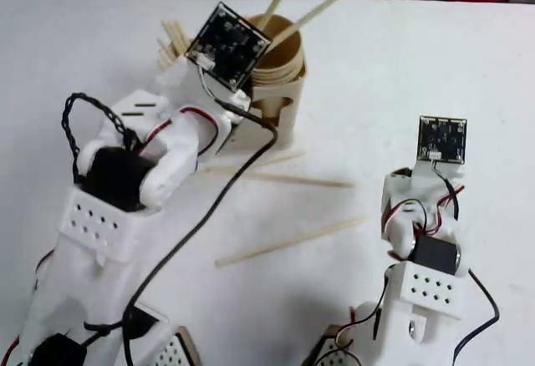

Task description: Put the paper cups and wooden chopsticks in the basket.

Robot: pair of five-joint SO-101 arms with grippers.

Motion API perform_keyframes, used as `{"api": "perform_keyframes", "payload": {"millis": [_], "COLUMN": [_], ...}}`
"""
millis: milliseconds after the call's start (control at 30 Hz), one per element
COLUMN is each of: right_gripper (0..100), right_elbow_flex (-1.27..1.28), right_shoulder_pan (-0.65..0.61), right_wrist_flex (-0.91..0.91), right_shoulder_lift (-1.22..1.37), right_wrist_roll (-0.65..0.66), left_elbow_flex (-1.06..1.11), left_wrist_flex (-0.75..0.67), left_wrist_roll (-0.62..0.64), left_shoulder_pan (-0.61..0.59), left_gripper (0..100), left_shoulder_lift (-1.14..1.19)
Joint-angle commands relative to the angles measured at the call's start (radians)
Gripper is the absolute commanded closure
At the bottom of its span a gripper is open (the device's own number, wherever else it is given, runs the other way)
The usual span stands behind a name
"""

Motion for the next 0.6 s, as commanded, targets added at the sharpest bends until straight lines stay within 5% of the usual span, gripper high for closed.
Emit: {"api": "perform_keyframes", "payload": {"millis": [0, 567], "right_gripper": [97.4, 97.4], "right_elbow_flex": [-0.009, -0.008], "right_shoulder_pan": [0.01, 0.005], "right_wrist_flex": [-0.019, -0.019], "right_shoulder_lift": [-0.019, -0.019], "right_wrist_roll": [-0.006, -0.006], "left_elbow_flex": [-0.15, -0.368], "left_wrist_flex": [-0.034, -0.264], "left_wrist_roll": [0.061, 0.075], "left_shoulder_pan": [0.022, 0.004], "left_gripper": [98, 98], "left_shoulder_lift": [-0.036, -0.035]}}
